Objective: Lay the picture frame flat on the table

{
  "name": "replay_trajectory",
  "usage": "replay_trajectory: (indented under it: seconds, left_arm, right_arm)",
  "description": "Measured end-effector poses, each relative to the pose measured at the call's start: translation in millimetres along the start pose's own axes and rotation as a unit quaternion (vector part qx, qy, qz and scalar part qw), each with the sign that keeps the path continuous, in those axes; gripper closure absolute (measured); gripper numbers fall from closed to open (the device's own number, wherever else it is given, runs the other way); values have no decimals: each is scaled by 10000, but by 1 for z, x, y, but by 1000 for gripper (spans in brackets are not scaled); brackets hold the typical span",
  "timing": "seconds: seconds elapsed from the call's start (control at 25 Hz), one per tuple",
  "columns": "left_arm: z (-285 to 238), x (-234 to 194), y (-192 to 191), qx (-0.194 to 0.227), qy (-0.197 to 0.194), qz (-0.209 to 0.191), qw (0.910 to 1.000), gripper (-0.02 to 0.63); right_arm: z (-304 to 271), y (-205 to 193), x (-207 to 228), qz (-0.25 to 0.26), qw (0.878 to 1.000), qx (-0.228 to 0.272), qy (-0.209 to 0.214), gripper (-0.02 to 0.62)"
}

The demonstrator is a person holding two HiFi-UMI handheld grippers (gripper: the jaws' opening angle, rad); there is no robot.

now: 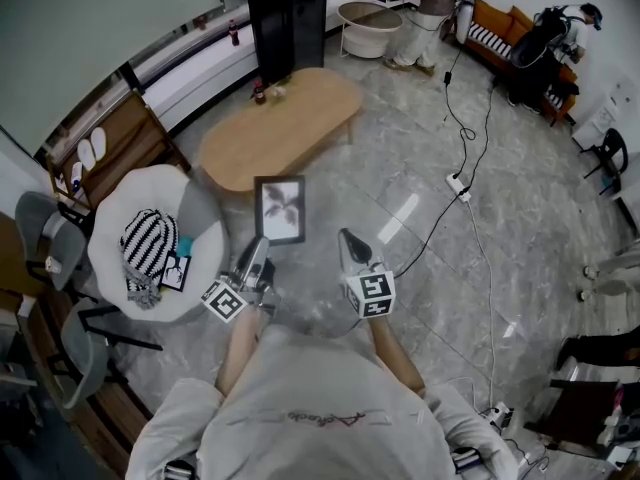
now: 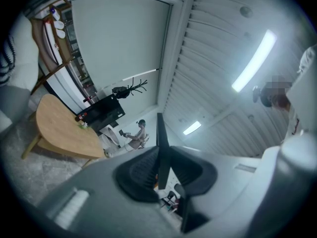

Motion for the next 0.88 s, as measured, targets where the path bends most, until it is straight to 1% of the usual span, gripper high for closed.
replay_trajectory:
  seconds: [0.24,0.4,0.56,0.88]
  left_arm:
    - [-17,-10,5,51,-1,8,10000,537]
    - [-32,-25,13,42,9,43,10000,537]
    - [-60,-42,24,31,-42,75,10000,537]
    - [-129,-73,55,-83,-167,126,9997,537]
  right_arm:
    - [-19,5,12,44,10000,20,77,592]
    - [-42,7,19,76,9999,14,143,592]
    - [-71,13,36,138,9998,16,150,592]
    - [-132,36,82,217,9998,39,-35,592]
Point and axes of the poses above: the fingertips, and each gripper's own axes: z backward along the fingers, x to its right, y out of its top, the point moved 4 cm from there along z, backward along the fingers, and after that the axes turned 12 degrees about y, right-handed, at the moved point
